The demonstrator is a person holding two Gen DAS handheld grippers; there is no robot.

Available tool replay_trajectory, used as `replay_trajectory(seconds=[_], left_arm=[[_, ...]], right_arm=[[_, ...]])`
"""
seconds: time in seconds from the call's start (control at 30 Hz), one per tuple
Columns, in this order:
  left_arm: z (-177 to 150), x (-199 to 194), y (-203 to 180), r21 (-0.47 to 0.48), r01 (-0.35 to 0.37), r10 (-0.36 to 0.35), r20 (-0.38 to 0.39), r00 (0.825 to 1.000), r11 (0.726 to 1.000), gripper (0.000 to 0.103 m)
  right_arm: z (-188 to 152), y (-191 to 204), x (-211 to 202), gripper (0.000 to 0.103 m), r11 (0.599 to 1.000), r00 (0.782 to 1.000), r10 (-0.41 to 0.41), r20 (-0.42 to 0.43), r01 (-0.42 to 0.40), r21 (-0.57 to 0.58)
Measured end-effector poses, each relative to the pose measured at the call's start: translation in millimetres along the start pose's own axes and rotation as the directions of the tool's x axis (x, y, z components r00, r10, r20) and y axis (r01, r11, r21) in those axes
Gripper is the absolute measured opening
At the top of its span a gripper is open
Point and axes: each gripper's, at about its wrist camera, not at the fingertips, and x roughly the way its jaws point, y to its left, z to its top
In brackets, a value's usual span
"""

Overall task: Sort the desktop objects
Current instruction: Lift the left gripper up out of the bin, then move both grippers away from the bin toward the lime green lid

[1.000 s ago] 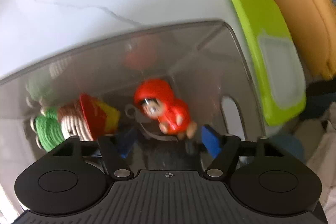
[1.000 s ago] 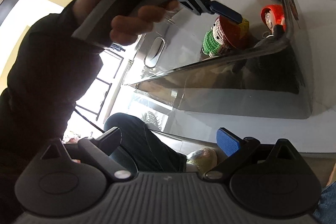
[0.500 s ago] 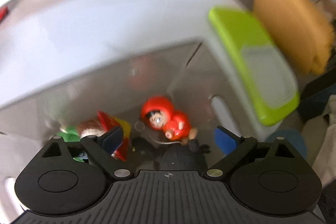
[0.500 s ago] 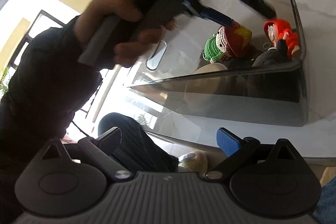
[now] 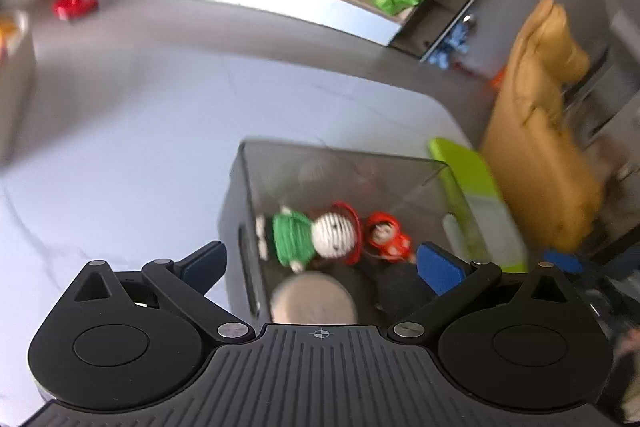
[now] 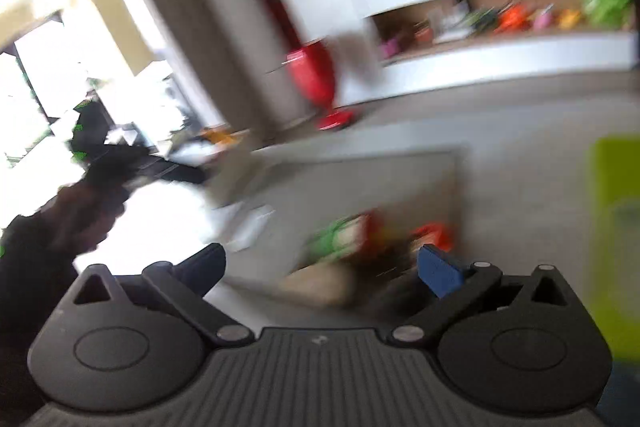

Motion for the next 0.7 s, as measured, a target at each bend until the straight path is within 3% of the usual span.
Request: replay_trajectory(seconds=[0.03, 0.1, 0.13, 0.27, 0.4, 0.53, 0.57, 0.6, 0.63, 0.7], left_arm=[[-3.2, 8.4, 7.8, -0.037, 0.025, -0.025, -0.017, 1.000, 0.999, 0.103], [-4.2, 14.6, 27.4, -0.110, 0.056, -0.062, -0.053, 0.997, 0.992, 0.103], [-4.3, 20.8, 35.4, -0.141, 0.070, -0.080, -0.066, 0.995, 0.988, 0.103], [-1.3, 42.8, 54.9, -0.246, 0.147, -0.167, -0.066, 0.984, 0.958, 0.103], [7.6, 63.2, 61.5, -0.297, 0.202, -0.227, -0.051, 0.973, 0.933, 0.103], [18.3, 78.2, 60.0, -0.313, 0.228, -0.252, -0.039, 0.967, 0.922, 0.098], [21.0, 79.7, 58.6, -0.311, 0.222, -0.246, -0.037, 0.969, 0.924, 0.080], [24.8, 82.1, 57.0, -0.307, 0.197, -0.220, -0.042, 0.975, 0.931, 0.071], [28.0, 81.9, 55.9, -0.298, 0.154, -0.176, -0.048, 0.983, 0.942, 0.058], [33.7, 80.6, 56.1, -0.282, 0.105, -0.124, -0.049, 0.991, 0.954, 0.051]], right_arm=[[4.3, -3.7, 2.7, 0.099, 0.999, 0.999, -0.047, 0.010, 0.047, -0.008], [11.7, -15.9, 11.9, 0.074, 0.992, 0.992, -0.126, 0.003, 0.126, 0.016], [14.9, -26.1, 19.5, 0.052, 0.988, 0.989, -0.145, -0.025, 0.146, 0.048], [14.4, -66.7, 61.8, 0.049, 0.969, 0.984, -0.096, -0.152, 0.127, 0.212], [9.1, -90.2, 92.1, 0.049, 0.946, 0.980, -0.101, -0.172, 0.148, 0.289], [6.9, -107.4, 124.6, 0.048, 0.927, 0.978, -0.010, -0.206, 0.087, 0.366], [6.9, -110.8, 132.4, 0.036, 0.923, 0.977, 0.021, -0.214, 0.063, 0.381], [7.6, -108.9, 138.0, 0.031, 0.926, 0.977, 0.031, -0.211, 0.052, 0.375], [10.3, -107.7, 140.0, 0.018, 0.934, 0.979, 0.029, -0.200, 0.045, 0.354], [17.7, -104.0, 148.3, 0.018, 0.942, 0.978, -0.002, -0.209, 0.072, 0.327]])
